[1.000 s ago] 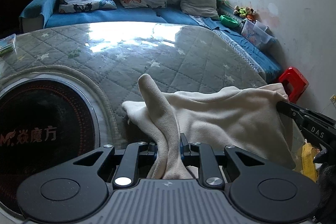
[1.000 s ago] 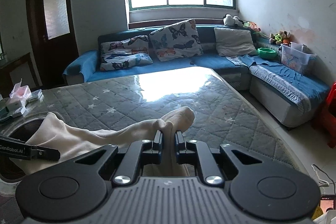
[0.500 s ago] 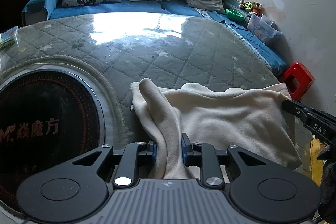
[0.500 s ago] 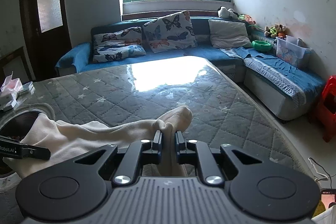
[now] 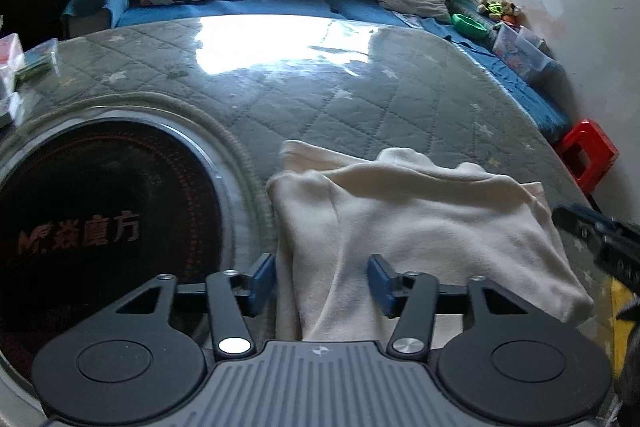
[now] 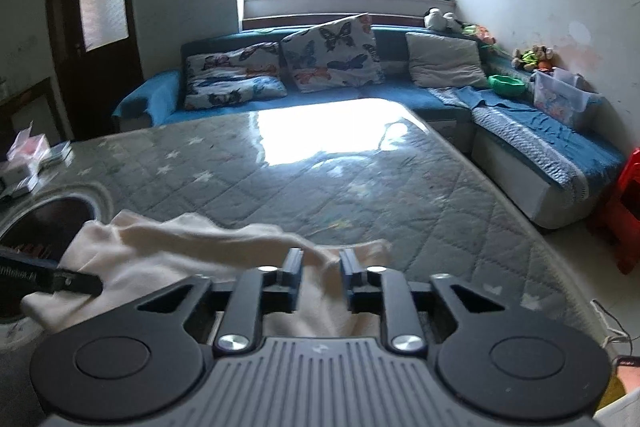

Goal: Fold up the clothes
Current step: 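Lay the edge down and open both tools over the bundle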

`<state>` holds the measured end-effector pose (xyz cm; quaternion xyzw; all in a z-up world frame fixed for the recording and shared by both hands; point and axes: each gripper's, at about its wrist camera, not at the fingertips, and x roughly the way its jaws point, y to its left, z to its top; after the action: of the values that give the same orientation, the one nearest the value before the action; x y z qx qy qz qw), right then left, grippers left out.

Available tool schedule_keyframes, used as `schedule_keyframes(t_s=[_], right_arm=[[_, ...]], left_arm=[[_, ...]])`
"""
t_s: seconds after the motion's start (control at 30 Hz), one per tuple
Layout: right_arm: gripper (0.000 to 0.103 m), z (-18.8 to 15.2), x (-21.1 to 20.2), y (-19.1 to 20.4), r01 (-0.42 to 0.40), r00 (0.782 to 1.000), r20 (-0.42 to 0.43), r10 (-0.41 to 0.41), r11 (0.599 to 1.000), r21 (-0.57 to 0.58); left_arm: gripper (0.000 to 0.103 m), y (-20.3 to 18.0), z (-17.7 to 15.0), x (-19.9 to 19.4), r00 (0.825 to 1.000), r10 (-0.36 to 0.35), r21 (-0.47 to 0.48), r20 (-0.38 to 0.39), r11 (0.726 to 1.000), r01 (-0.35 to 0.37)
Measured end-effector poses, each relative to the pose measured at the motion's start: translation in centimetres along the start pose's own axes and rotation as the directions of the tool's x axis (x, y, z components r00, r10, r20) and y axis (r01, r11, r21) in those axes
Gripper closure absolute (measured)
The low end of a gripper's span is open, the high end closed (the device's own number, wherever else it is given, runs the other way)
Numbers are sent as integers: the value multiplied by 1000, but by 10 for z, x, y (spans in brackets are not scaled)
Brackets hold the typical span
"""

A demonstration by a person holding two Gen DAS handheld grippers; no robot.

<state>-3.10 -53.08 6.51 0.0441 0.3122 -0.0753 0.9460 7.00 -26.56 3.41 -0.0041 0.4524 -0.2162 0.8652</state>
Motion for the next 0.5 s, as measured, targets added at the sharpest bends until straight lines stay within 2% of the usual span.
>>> schedule_keyframes(t_s=[0.1, 0.17, 0.23, 0.3, 0.5], right_arm=[[72, -8, 0, 6, -25, 1000, -17, 25, 1000, -7], [69, -14, 0, 11, -42, 999, -31, 42, 999, -9], [69, -19, -1, 16, -56, 998, -42, 56, 998, -15], [61, -22, -1, 20, -66, 997, -48, 65, 997, -25], [56, -27, -2, 29, -74, 996, -52, 72, 997, -37]], left_arm=[[42, 3, -2, -1, 1000, 15, -1, 2, 1000, -15], [35, 4, -3, -1, 1000, 25, -2, 3, 1000, -25], [34, 4, -5, -1, 999, 38, 7, 7, 999, -38], [30, 2, -9, -1, 999, 51, 25, 14, 998, -52], [24, 0, -15, -3, 998, 64, 41, 23, 997, -64]])
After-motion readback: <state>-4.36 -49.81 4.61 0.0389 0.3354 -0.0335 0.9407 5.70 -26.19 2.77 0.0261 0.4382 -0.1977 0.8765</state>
